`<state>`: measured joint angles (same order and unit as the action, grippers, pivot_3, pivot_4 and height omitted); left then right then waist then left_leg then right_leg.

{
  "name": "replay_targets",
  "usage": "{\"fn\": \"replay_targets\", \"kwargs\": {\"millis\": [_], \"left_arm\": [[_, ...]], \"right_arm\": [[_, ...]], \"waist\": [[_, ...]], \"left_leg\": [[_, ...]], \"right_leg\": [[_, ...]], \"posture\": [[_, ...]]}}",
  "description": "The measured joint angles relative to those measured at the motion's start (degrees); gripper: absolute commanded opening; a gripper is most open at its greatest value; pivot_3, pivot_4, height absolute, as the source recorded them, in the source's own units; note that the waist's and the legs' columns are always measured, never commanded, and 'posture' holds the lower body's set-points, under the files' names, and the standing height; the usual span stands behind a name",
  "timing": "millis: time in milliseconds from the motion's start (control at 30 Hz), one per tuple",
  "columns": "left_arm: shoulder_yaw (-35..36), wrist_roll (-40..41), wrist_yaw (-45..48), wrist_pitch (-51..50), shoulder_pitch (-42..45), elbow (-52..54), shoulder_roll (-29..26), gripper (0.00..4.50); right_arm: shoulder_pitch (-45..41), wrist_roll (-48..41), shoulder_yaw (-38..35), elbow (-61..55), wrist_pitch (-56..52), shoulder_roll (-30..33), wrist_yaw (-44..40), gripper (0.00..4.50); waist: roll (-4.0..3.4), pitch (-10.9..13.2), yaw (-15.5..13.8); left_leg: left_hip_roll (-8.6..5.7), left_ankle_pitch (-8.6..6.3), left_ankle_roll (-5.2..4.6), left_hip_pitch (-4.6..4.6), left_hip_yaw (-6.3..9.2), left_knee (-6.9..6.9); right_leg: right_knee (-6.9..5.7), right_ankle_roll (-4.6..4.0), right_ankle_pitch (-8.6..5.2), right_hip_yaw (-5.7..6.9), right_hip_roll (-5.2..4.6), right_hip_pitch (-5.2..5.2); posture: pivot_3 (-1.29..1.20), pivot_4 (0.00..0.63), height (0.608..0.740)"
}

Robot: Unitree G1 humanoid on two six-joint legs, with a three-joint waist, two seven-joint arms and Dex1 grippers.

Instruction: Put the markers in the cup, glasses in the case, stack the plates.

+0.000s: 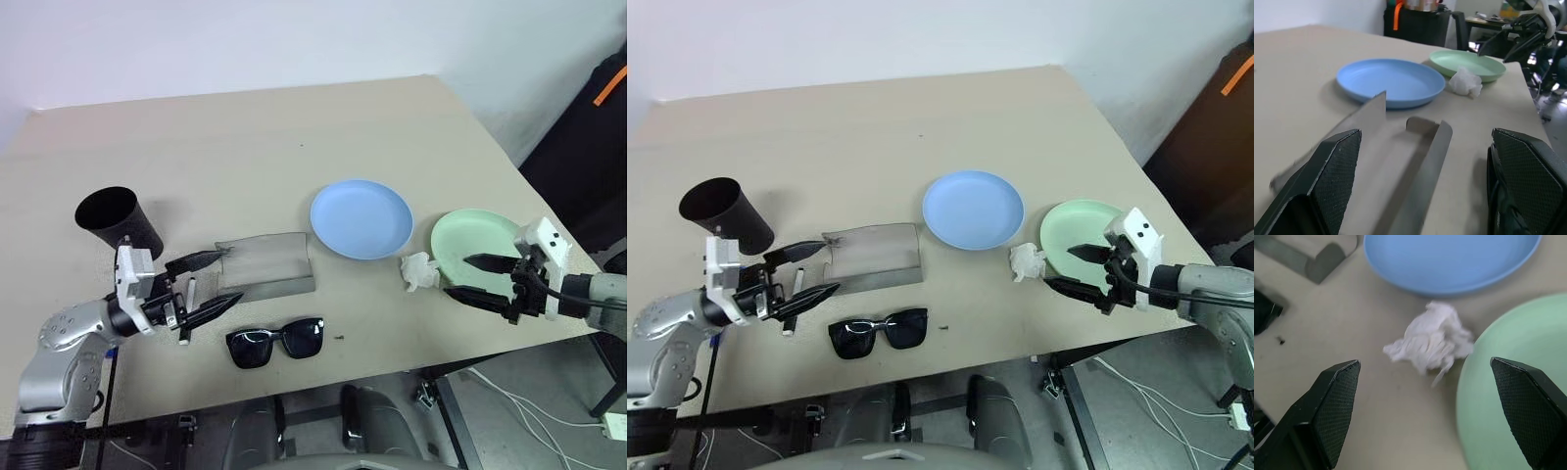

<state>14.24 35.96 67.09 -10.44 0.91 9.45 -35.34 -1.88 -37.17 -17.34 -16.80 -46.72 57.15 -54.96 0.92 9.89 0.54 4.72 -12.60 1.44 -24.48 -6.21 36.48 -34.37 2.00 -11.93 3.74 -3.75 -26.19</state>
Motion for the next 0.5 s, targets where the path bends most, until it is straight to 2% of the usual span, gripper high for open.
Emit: {"fn": "replay_targets", "kwargs": {"millis": [300, 400, 500], "left_arm": [[-4.3, -2.38, -0.77, 2.25, 4.06, -2.03, 2.67, 4.48], [-4.51, -3.28, -0.76, 2.86, 3.99, -2.82, 2.7, 4.5], [-4.87, -4.01, -0.76, 3.48, 3.56, -2.81, 2.78, 4.5]], "right_arm": [[-0.05, 6.54, 6.77, 2.58, -0.51, 2.83, 1.06, 4.5], [-0.91, 8.74, 8.36, 4.58, 0.23, 3.17, 0.89, 3.89], [-1.17, 9.98, 9.23, 4.84, 1.07, 3.22, 0.47, 2.82]], "waist": [[0.04, -0.03, 0.08], [0.05, -0.02, 0.07], [0.04, -0.02, 0.06]], "left_leg": [[0.0, 0.05, -0.09, 0.01, 0.01, 0.12], [0.04, 0.04, -0.08, -0.01, 0.04, 0.39], [0.04, -0.03, 0.05, -0.01, 0.05, 0.58]], "right_leg": [[-0.25, 0.01, 0.03, -0.02, 0.07, -0.04], [-0.43, 0.0, 0.03, -0.02, 0.08, -0.05], [-0.54, 0.01, 0.03, -0.04, 0.05, -0.04]], "posture": [[0.0, 0.15, 0.735], [0.0, 0.15, 0.735], [0.0, 0.15, 0.735]]}}
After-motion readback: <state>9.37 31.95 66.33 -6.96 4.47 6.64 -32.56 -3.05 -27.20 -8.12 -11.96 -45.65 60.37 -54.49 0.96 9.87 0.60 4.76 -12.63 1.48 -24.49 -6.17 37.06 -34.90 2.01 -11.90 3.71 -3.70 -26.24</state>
